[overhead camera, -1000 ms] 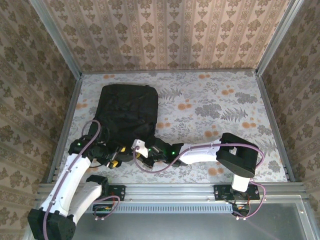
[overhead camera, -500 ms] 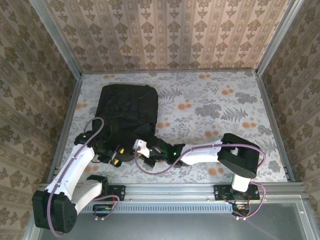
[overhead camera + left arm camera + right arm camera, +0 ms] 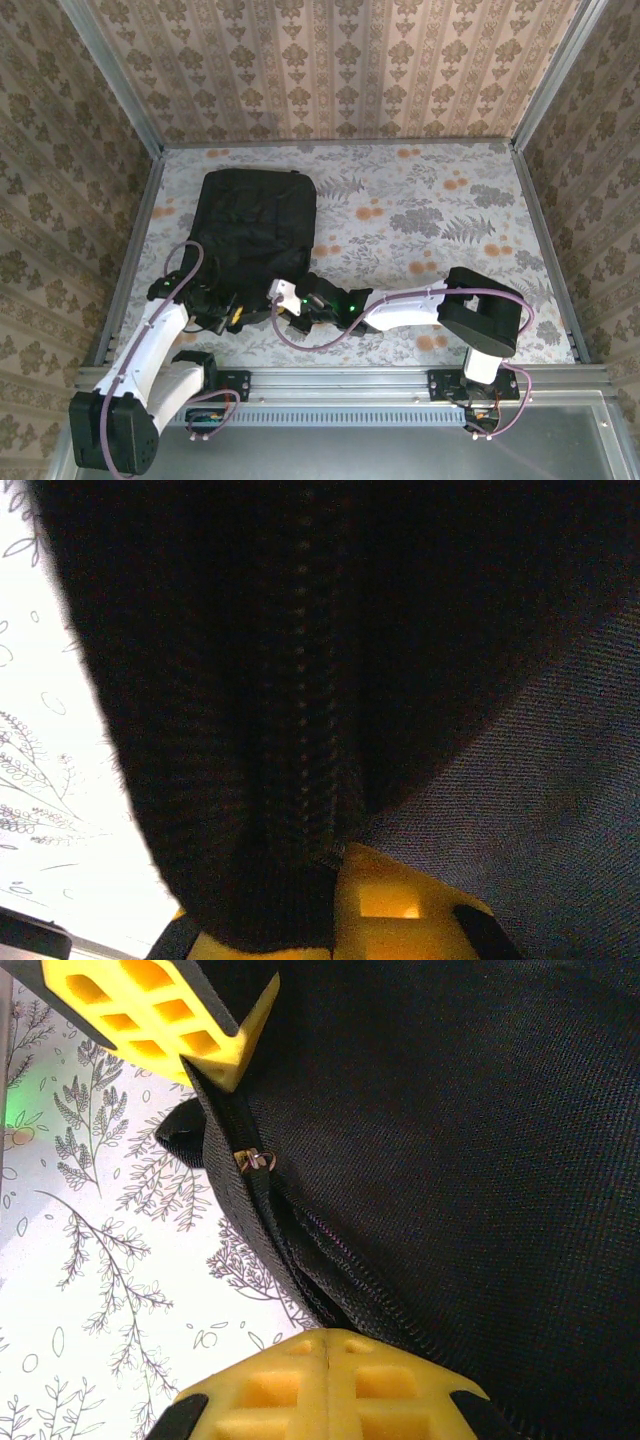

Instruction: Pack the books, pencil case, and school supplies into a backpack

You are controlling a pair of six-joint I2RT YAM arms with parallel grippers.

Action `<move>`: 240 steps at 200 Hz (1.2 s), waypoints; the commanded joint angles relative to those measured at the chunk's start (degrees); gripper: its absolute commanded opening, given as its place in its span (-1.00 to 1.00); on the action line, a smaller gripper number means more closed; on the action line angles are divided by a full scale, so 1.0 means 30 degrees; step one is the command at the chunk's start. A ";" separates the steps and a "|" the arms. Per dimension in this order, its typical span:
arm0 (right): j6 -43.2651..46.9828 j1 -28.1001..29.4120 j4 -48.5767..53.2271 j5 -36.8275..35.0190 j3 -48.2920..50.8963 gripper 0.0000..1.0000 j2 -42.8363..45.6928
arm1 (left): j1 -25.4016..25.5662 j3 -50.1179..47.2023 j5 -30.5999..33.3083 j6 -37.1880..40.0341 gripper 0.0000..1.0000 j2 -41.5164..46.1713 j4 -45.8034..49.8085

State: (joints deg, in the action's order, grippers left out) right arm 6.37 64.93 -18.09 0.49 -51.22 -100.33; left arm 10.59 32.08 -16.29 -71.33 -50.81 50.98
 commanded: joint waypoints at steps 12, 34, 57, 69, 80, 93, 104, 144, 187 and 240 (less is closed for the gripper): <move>0.0261 -0.0256 -0.0266 0.1587 0.0428 -1.00 0.1587 | 0.0767 0.0566 0.1929 0.2890 -1.00 0.1533 -0.0183; -0.1068 -0.1025 0.0070 0.4097 0.0531 -0.83 0.2844 | 0.2365 0.0229 0.4715 0.4012 -1.00 0.3758 -0.0722; -0.3491 -0.2168 0.0309 0.6259 0.0265 -0.57 0.3693 | 0.3672 -0.1522 0.5397 0.4285 -1.00 0.6232 -0.2421; -0.4767 -0.2720 0.0873 0.6856 -0.0241 -0.52 0.3774 | 0.3950 -0.2449 0.5153 0.4532 -1.00 0.7546 -0.3400; -0.5328 -0.3106 0.2347 0.7759 -0.1272 -0.52 0.3481 | 0.4028 -0.3263 0.4622 0.5126 -1.00 0.8838 -0.4447; -0.5495 -0.3468 0.4522 0.9127 -0.2927 -0.55 0.2796 | 0.4065 -0.3923 0.4236 0.5925 -1.00 1.0379 -0.5356; -0.6473 -0.3744 0.5761 0.9701 -0.4118 -0.60 0.2088 | 0.4142 -0.4218 0.4201 0.6748 -1.00 1.1539 -0.5531; -0.8430 -0.3986 0.9798 1.1418 -0.8160 -0.76 -0.0859 | 0.4227 -0.5401 0.4076 0.8234 -1.00 1.4528 -0.4310; -0.6403 -0.3233 1.5131 1.2058 -1.2062 -0.58 -0.3973 | 0.4417 -0.5832 0.4184 0.8490 -1.00 1.5537 -0.4029; -0.6518 -0.2929 1.6717 1.1643 -1.3955 -0.46 -0.5929 | 0.4773 -0.5828 0.4694 0.8530 -1.00 1.5197 -0.3743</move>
State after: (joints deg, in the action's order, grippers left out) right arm -13.63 55.99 26.24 34.39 -89.89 -116.44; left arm 24.14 14.52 -3.99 -47.99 -5.19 41.58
